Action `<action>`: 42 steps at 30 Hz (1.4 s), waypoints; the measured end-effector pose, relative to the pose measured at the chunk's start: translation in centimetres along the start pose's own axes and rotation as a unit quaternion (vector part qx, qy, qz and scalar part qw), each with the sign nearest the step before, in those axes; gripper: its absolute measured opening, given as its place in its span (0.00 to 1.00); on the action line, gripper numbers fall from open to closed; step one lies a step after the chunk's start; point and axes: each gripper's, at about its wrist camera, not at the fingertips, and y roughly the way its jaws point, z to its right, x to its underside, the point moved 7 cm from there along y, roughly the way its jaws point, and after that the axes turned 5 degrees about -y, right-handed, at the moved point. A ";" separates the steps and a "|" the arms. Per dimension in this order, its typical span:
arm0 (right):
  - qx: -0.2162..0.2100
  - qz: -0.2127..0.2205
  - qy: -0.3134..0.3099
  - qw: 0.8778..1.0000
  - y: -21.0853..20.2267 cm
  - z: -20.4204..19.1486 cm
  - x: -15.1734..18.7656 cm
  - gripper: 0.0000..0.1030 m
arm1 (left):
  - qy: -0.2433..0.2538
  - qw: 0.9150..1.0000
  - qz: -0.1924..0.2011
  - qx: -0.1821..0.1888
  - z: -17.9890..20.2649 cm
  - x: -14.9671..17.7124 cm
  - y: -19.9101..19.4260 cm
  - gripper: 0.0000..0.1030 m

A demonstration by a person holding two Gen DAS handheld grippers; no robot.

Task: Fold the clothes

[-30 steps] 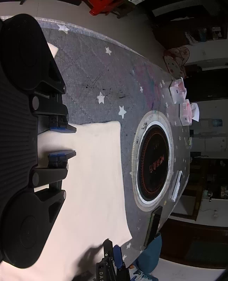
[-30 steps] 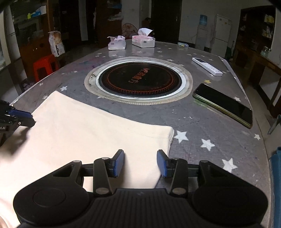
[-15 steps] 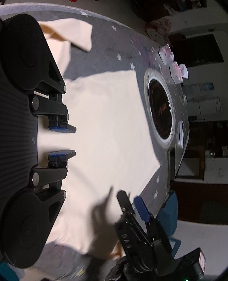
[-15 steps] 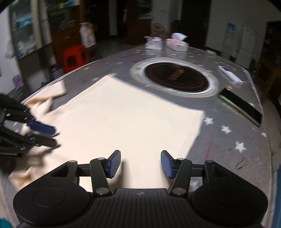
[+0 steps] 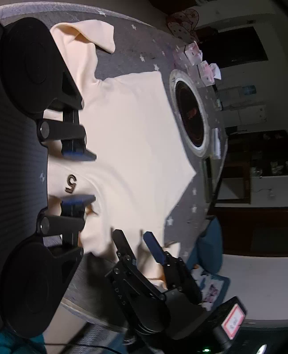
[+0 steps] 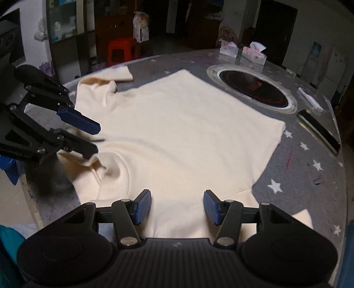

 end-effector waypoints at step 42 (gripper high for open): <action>0.098 0.035 0.144 0.984 -3.1 9.4 2.0 0.52 | -0.007 0.999 0.026 0.023 0.4 -2.1 -0.2 0.32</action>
